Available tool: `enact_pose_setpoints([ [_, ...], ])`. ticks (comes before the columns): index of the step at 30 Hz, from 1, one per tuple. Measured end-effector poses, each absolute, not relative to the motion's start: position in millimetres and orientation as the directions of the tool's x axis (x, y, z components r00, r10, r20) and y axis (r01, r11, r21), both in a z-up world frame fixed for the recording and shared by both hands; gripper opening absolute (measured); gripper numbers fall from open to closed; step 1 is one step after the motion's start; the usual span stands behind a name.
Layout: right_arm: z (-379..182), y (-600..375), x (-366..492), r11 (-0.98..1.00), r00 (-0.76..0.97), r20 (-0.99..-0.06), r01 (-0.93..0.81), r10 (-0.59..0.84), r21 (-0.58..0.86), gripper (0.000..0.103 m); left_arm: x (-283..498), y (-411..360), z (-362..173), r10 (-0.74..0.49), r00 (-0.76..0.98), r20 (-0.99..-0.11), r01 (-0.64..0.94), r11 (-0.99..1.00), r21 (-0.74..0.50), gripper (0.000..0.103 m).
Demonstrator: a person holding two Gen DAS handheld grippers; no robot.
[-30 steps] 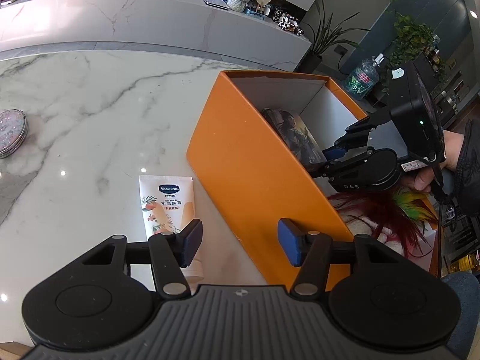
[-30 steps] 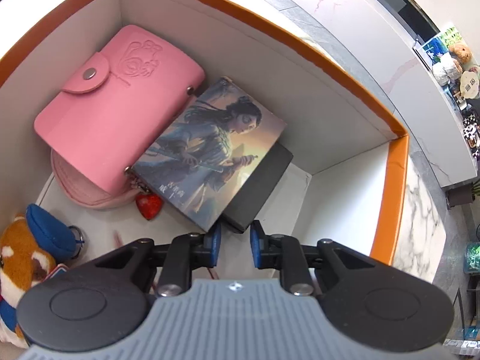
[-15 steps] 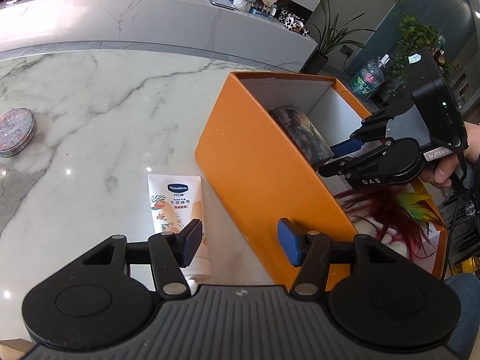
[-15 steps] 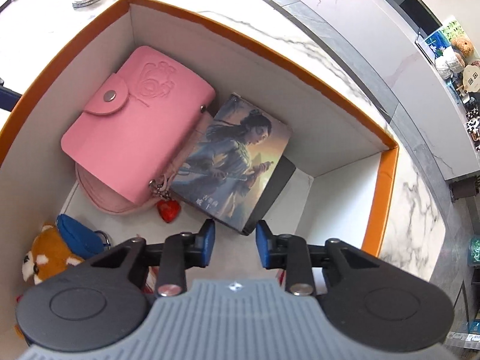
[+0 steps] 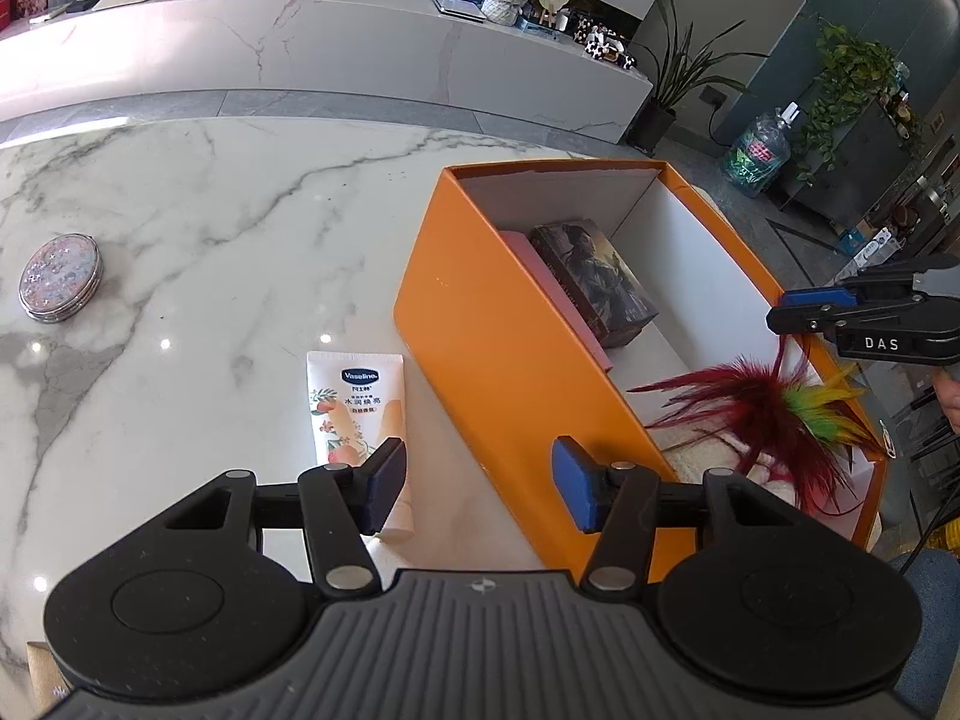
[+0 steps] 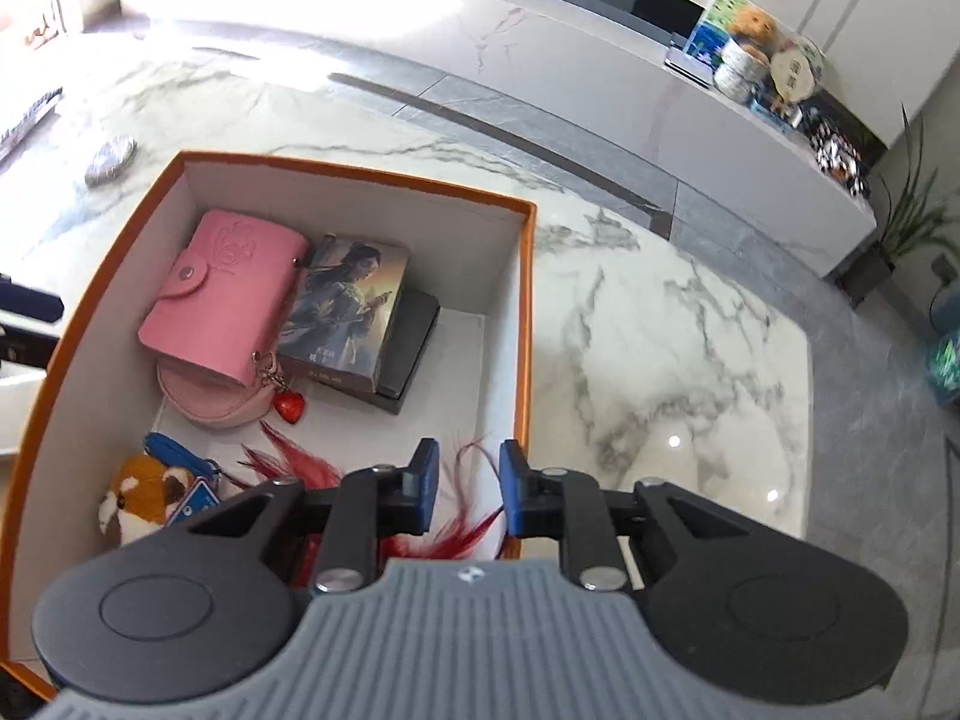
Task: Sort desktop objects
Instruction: 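Withdraw both tools from the shoebox toward the white lotion tube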
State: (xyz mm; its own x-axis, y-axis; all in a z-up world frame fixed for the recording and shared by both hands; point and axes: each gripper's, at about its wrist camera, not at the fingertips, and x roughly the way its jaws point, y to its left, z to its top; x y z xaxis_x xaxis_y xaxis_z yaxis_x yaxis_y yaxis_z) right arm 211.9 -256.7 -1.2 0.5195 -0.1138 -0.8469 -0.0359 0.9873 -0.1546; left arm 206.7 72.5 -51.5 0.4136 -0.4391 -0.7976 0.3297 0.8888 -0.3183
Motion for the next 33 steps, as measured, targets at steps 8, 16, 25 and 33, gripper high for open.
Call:
enact_pose_setpoints([
  [8, -16.5, -270.0, 163.6, 0.992, 0.638, -0.76, 0.109, -0.123, -0.069, 0.026, 197.9, 53.8, -46.6, -0.385, 0.4, -0.832, 0.336, 0.906, -0.257, 0.055],
  [16, -41.9, -284.5, 146.1, 0.975, 0.616, -0.784, 0.209, -0.074, 0.072, 0.006, 198.0, 35.3, -48.5, -0.327, 0.387, -0.862, 0.332, 0.922, -0.201, 0.042],
  [25, -42.0, -262.8, 112.1, 0.967, 0.611, -0.783, 0.251, -0.115, 0.054, 0.005, 188.6, 25.3, -47.3, -0.285, 0.371, -0.884, 0.349, 0.925, -0.152, 0.026],
  [33, -41.9, -248.2, 71.3, 0.953, 0.628, -0.768, 0.292, -0.125, 0.084, 0.008, 165.5, 24.4, -43.6, -0.3, 0.333, -0.894, 0.371, 0.913, -0.169, 0.006],
])
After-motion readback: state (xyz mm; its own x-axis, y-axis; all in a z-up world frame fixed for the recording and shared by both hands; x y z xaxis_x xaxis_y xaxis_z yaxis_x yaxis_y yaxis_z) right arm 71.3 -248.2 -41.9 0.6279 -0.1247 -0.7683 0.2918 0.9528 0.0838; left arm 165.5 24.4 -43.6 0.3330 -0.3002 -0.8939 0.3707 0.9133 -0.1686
